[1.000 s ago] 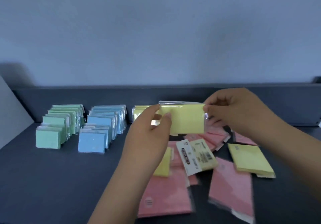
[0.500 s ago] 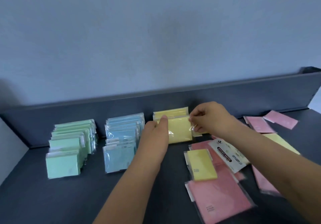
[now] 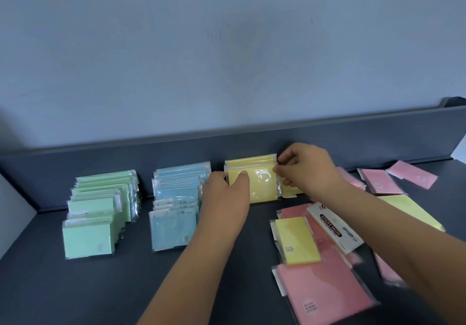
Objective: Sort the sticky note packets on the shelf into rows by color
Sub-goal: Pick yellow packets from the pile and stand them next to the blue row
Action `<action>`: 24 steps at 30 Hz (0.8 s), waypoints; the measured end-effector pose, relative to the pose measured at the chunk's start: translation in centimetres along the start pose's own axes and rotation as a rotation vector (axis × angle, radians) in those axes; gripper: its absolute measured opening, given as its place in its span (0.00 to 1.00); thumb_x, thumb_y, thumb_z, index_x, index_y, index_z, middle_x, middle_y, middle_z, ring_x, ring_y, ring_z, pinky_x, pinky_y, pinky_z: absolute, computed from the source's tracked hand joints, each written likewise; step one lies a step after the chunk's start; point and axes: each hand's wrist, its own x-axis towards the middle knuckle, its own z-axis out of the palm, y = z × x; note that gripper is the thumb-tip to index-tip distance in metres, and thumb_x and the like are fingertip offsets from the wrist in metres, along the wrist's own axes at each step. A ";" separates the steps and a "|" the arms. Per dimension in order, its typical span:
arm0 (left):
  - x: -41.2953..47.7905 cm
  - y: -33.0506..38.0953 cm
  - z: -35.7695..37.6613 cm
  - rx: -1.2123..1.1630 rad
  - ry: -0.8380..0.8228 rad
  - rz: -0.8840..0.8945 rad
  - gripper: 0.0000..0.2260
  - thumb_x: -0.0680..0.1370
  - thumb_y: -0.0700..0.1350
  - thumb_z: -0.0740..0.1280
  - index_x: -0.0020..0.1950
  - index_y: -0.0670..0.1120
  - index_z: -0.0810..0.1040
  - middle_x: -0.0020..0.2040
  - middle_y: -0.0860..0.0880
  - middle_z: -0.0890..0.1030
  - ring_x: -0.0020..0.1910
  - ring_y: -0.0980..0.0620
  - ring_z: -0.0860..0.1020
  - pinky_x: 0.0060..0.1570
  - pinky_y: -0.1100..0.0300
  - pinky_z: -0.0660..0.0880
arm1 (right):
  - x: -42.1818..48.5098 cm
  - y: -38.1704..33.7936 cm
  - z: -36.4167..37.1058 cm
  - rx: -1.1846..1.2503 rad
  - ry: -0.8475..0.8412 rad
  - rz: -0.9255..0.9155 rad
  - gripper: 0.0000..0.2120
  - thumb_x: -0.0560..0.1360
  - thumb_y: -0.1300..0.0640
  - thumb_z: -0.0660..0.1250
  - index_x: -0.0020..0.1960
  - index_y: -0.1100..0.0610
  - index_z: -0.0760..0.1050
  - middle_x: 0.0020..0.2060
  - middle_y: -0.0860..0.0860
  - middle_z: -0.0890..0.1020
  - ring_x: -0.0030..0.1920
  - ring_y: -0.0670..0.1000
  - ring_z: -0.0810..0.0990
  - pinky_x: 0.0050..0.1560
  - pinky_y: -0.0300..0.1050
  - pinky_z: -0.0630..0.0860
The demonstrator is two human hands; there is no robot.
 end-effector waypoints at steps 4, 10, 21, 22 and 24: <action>0.4 -0.7 0.2 0.205 0.094 0.169 0.11 0.78 0.58 0.61 0.53 0.53 0.73 0.56 0.51 0.76 0.53 0.48 0.77 0.56 0.46 0.76 | -0.2 -0.1 -0.6 -0.110 0.008 -0.045 0.04 0.75 0.50 0.74 0.44 0.49 0.80 0.38 0.44 0.84 0.43 0.47 0.84 0.47 0.46 0.80; 0.5 -0.8 0.2 0.826 0.095 0.550 0.31 0.83 0.63 0.48 0.82 0.49 0.58 0.82 0.50 0.61 0.82 0.49 0.54 0.79 0.48 0.56 | -1.6 -0.6 -2.1 -0.324 0.047 -0.132 0.26 0.81 0.37 0.60 0.71 0.52 0.75 0.63 0.50 0.81 0.63 0.53 0.78 0.60 0.49 0.76; -2.4 0.6 0.4 1.069 -0.071 0.517 0.32 0.81 0.68 0.44 0.81 0.54 0.59 0.83 0.52 0.56 0.83 0.50 0.47 0.80 0.47 0.51 | -6.1 2.0 -7.8 -0.475 -0.034 -0.163 0.34 0.81 0.34 0.51 0.83 0.49 0.58 0.80 0.46 0.63 0.80 0.47 0.57 0.78 0.47 0.55; -2.9 0.9 0.8 1.075 -0.068 0.512 0.32 0.82 0.68 0.44 0.81 0.54 0.59 0.83 0.52 0.55 0.83 0.50 0.47 0.80 0.47 0.51 | -6.3 2.5 -8.4 -0.463 -0.035 -0.141 0.34 0.82 0.34 0.51 0.83 0.48 0.58 0.80 0.45 0.63 0.80 0.47 0.59 0.77 0.47 0.57; -3.6 1.4 2.1 1.069 -0.056 0.526 0.32 0.82 0.68 0.46 0.81 0.53 0.60 0.83 0.52 0.57 0.83 0.50 0.48 0.80 0.46 0.51 | -6.5 3.7 -9.8 -0.447 -0.043 -0.114 0.34 0.81 0.33 0.51 0.83 0.48 0.58 0.80 0.44 0.63 0.79 0.48 0.61 0.75 0.48 0.61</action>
